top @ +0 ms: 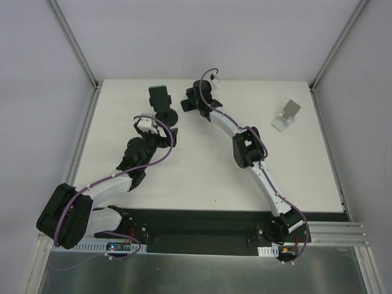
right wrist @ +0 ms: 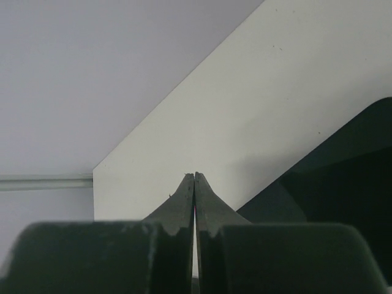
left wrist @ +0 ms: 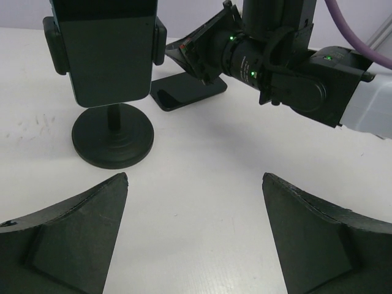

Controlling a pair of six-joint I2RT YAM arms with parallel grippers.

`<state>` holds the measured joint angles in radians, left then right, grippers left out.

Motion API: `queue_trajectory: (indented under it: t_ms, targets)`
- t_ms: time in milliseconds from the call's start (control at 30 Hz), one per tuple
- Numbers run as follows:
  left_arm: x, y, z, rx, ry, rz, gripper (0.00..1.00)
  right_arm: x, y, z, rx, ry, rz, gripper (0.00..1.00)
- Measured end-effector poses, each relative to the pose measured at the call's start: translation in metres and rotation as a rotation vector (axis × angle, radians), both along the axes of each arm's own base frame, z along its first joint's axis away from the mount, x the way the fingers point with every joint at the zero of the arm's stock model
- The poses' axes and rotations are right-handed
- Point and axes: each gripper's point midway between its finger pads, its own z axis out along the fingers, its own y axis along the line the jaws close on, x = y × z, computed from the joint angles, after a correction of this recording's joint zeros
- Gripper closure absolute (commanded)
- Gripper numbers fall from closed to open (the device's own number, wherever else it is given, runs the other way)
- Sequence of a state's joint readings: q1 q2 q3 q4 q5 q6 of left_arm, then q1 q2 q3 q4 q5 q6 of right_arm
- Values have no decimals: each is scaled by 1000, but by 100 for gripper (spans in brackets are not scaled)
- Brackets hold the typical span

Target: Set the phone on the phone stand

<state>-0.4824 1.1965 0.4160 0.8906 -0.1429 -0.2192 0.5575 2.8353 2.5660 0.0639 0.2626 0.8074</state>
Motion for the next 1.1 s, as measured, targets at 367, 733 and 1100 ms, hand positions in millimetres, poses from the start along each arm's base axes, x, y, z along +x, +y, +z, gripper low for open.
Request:
queue_trajectory:
  t_ms: [367, 733, 1100]
  targets:
    - [2, 9, 5, -11, -12, 50, 12, -4, -5, -41, 16, 81, -127, 99]
    - [1, 11, 3, -10, -4, 59, 12, -7, -13, -49, 4, 121, -172, 99]
    - [1, 11, 2, -8, 0, 61, 11, -27, -22, -50, -63, 221, -154, 99]
